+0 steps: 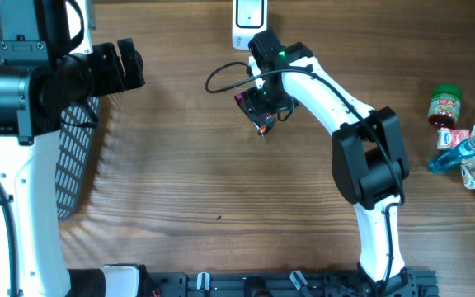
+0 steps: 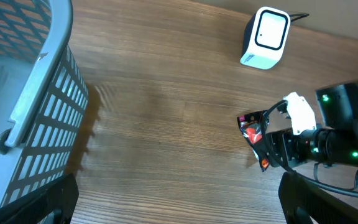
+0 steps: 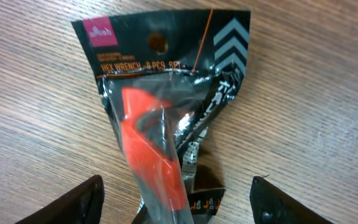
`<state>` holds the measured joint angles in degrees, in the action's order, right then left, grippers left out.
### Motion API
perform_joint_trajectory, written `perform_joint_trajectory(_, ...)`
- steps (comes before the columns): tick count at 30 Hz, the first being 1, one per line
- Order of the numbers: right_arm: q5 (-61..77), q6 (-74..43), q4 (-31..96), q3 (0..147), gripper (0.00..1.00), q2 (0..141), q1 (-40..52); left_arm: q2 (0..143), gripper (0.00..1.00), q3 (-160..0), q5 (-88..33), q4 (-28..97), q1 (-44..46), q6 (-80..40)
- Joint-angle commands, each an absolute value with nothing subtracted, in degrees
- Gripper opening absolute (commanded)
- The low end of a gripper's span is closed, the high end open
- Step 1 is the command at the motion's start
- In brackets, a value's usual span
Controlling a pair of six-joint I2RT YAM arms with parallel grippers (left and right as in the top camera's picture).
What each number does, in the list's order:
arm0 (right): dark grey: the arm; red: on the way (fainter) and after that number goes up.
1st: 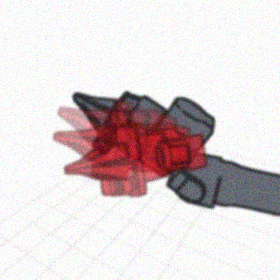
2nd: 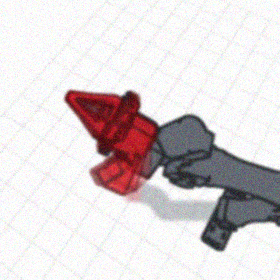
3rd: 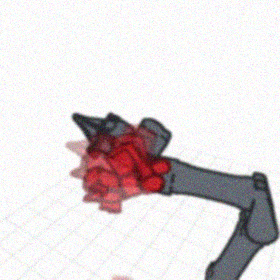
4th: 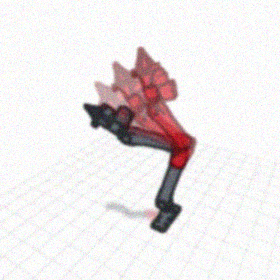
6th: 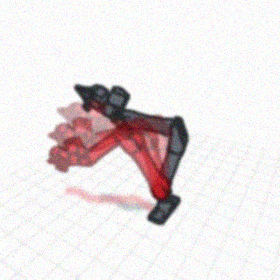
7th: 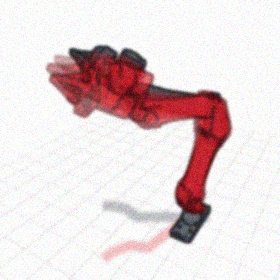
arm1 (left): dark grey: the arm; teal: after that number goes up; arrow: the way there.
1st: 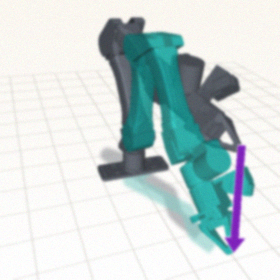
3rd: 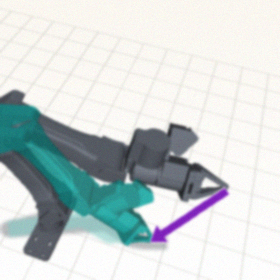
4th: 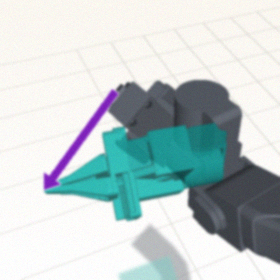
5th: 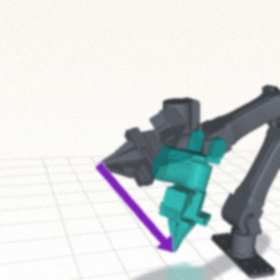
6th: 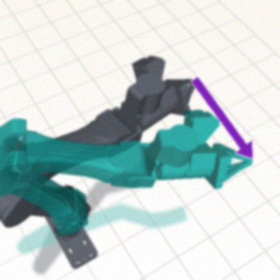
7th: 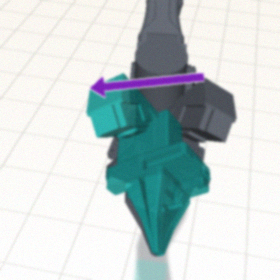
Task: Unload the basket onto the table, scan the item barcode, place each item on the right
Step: 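Lift the black package up to the white scanner, then raise the black package close in front of the white scanner face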
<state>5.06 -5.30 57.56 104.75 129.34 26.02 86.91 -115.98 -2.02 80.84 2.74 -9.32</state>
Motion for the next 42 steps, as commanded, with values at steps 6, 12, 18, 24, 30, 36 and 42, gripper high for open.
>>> perform_joint_trajectory(6,14.6,-4.8,54.4,105.8,0.70,130.3,25.6,87.0,1.00,-116.5,-2.7,81.4,3.0,-9.9)
perform_joint_trajectory(12,15.5,-7.7,54.0,105.6,0.63,130.3,25.6,87.0,1.00,-116.5,-2.7,82.6,3.0,-9.9)
perform_joint_trajectory(18,15.5,-7.5,54.0,105.6,0.58,130.7,25.6,87.0,1.00,-116.5,-2.7,82.8,3.0,-9.9)
perform_joint_trajectory(24,15.5,-7.7,54.2,105.3,0.46,131.8,25.7,87.0,1.00,-116.5,-2.7,83.1,3.0,-9.9)
perform_joint_trajectory(30,15.5,-8.1,54.5,104.3,0.39,131.8,25.8,87.0,1.00,-116.5,-2.7,83.0,3.0,-9.9)
perform_joint_trajectory(36,15.5,-8.1,53.9,101.5,0.22,131.8,25.8,87.0,1.00,-116.5,-2.7,83.0,3.0,-9.9)
perform_joint_trajectory(42,15.5,-9.2,53.2,101.5,0.14,131.8,25.8,87.0,1.00,-116.5,-2.7,83.2,3.0,-9.9)
